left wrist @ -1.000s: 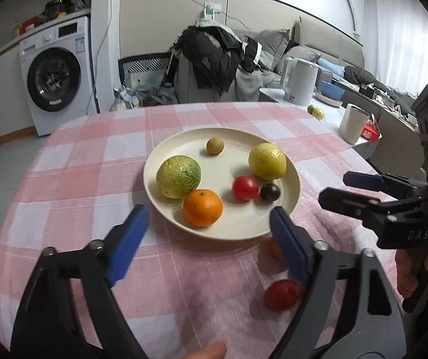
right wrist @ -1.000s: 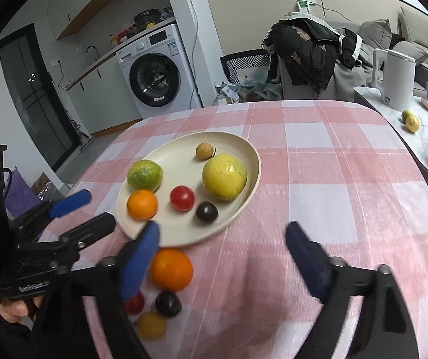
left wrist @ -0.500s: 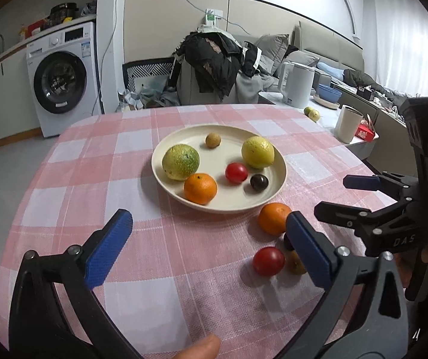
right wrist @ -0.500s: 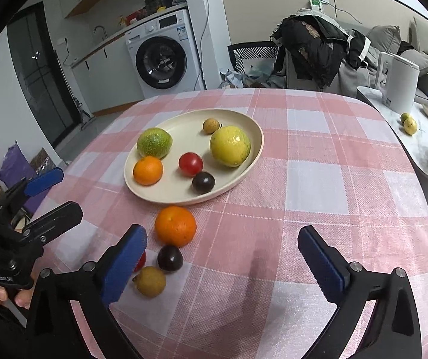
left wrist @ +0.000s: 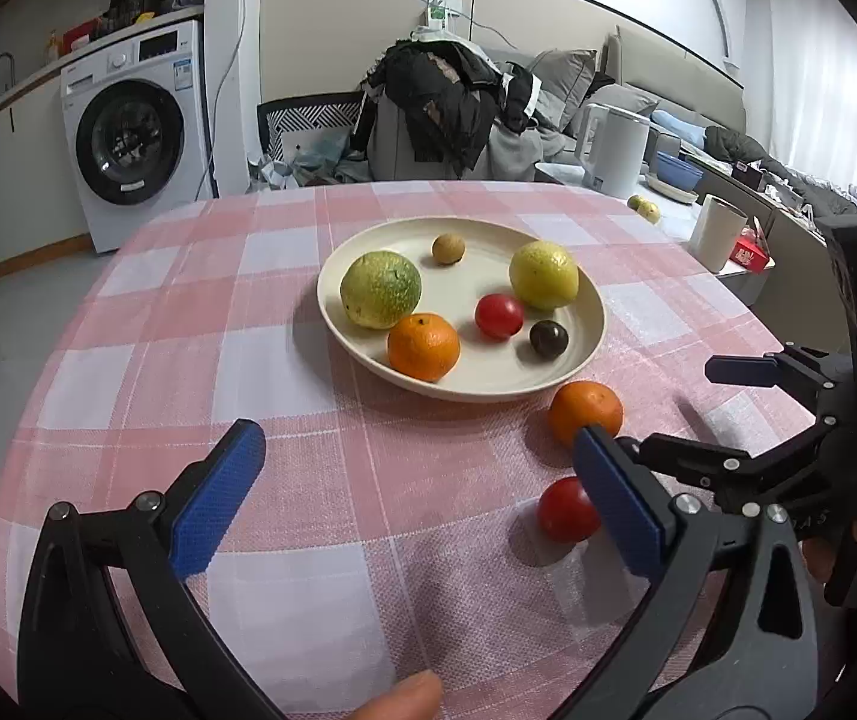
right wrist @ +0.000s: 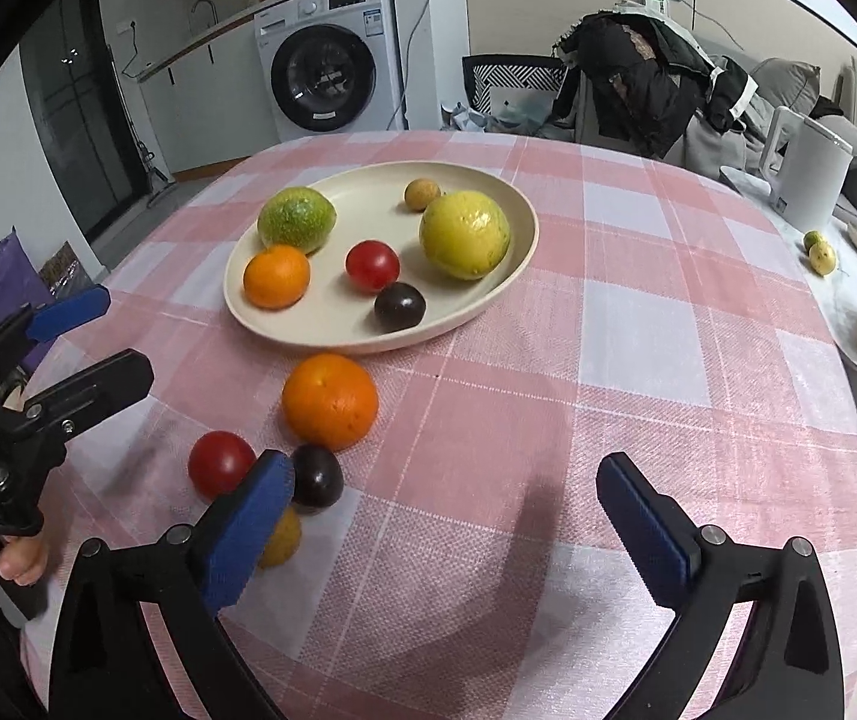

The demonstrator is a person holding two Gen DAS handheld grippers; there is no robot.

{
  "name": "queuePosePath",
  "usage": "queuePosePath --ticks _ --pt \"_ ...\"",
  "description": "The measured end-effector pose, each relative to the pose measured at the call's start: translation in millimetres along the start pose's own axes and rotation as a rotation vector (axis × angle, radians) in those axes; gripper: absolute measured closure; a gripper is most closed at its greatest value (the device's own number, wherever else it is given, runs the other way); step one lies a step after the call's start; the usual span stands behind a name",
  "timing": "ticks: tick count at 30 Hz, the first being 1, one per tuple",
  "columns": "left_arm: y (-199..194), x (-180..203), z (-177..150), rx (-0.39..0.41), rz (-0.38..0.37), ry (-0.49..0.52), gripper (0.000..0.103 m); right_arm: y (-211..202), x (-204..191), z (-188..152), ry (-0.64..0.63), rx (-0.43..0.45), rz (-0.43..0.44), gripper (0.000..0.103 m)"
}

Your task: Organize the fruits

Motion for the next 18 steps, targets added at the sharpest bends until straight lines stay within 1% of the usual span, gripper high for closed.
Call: queuePosePath --ticks 4,6,10,14,18 --pt "4.3 -0.8 -0.7 -0.008 0.003 -0.002 0.001 2.9 -1.7 0.7 0.029 0.006 0.026 0.0" --pt "5.8 0.0 -1.3 -0.013 0.003 -0.001 0.001 7.8 -2.5 -0.5 0.041 -0.006 0.037 0.0" --pt "7.5 1.7 -1.9 -0.017 0.003 0.005 0.001 10.9 1.7 -1.3 0.045 -0.018 0.01 0.0" --pt "9.0 3.5 -3.1 -0.03 -0.011 0.004 0.001 5.2 15.3 -0.2 0.036 -0.033 -0.03 0.0" --pt "10.1 3.9 -3.7 -0.034 -0.007 0.007 0.001 0.0 33.7 -2.8 0.041 -0.058 -0.062 0.0"
Point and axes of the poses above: each gripper's, at about its wrist camera, not at the fingertips, and y roughly the way its jaws point, x to its right, z to its top, the point moved 6 cm from there along y, roughly the way its jaws point
